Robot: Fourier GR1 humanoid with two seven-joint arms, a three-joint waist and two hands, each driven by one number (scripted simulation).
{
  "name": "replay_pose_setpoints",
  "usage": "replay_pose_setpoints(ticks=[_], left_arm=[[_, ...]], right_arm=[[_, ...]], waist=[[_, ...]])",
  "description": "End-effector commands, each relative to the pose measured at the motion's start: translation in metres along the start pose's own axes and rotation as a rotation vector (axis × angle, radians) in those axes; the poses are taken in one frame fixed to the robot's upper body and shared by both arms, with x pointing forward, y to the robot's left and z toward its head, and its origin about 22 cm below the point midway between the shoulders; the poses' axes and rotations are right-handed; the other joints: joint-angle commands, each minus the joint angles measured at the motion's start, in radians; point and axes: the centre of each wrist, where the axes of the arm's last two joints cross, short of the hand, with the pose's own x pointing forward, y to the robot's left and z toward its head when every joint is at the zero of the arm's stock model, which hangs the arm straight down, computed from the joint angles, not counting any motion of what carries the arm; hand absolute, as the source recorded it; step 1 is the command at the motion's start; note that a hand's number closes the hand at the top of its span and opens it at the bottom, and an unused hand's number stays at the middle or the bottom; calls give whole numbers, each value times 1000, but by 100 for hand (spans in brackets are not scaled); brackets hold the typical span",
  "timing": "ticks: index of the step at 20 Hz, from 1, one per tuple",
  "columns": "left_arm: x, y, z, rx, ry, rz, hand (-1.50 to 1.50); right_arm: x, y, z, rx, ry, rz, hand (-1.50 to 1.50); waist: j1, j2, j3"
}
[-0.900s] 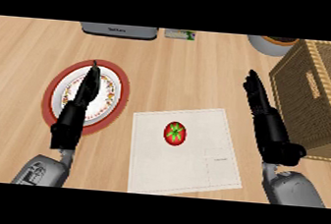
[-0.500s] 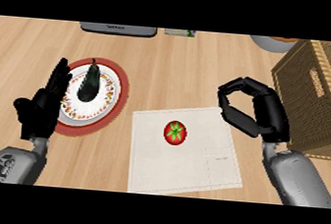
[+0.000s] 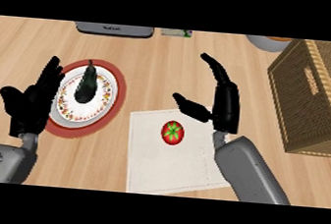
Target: Pick the tomato from the placemat and place it in the basket
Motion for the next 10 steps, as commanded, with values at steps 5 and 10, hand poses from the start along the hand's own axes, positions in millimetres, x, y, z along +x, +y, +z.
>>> replay_pose_setpoints(ticks=[5,10], left_arm=[[0,16,-2,44,27,-3,0],[-4,7,6,28,34,-1,0]], right_arm=[[19,-18,-27,200,227,403,-150],[42,-12,-21,554,385,565,-150]], waist=[[-41,-17,-4],[-35,-22,-3]])
